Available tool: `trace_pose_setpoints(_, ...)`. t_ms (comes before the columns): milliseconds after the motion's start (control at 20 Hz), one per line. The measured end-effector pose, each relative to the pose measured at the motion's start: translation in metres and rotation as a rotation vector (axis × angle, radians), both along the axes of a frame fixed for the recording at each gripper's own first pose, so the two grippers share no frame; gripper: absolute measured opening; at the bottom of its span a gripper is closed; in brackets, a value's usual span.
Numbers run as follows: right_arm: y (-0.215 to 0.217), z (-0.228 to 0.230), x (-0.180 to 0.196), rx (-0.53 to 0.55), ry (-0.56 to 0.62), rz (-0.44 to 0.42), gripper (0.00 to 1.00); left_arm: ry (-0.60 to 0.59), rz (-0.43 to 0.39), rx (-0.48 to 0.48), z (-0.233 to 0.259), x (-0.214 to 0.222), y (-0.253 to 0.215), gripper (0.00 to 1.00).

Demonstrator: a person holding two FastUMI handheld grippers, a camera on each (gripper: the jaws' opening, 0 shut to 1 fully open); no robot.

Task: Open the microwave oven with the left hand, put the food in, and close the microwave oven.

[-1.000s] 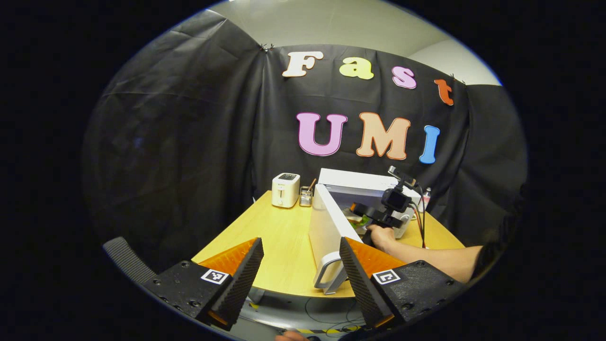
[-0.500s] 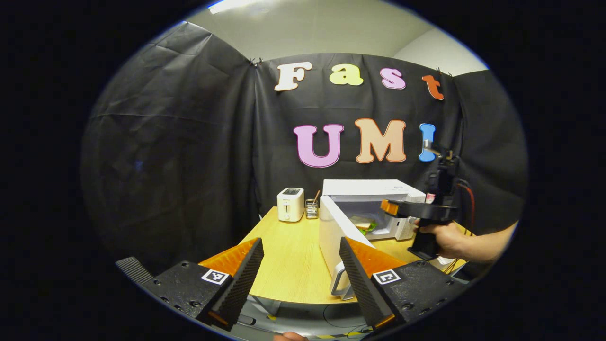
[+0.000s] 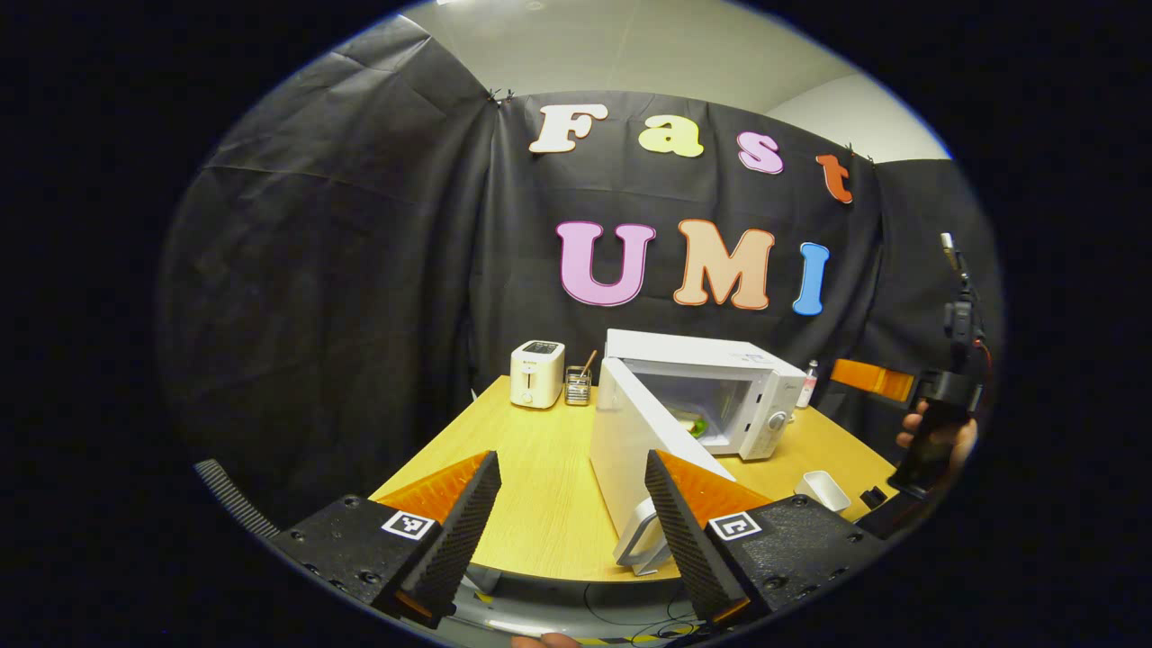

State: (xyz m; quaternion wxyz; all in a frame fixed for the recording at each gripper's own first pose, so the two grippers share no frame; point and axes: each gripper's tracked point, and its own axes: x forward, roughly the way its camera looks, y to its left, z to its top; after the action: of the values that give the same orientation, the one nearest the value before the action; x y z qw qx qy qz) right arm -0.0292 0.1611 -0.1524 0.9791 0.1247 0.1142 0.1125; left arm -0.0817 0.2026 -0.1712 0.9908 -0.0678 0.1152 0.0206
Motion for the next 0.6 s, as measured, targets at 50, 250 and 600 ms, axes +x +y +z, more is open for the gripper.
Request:
trace_pose_setpoints(50,-0.007,0.004,-0.01,-0.008,-0.005,0.004,0.91,0.004,-0.005,0.005,-0.006,0.002,0.0,0.95)
trace_pose_setpoints(250,-0.031,0.018,-0.033,-0.069,-0.03,0.025,0.91,0.032,0.042,0.074,-0.024,0.01,0.014,0.35)
trace_pose_setpoints(600,-0.068,0.054,-0.029,-0.132,-0.09,0.006,0.91,0.12,-0.011,0.125,-0.073,0.016,-0.019,0.02)
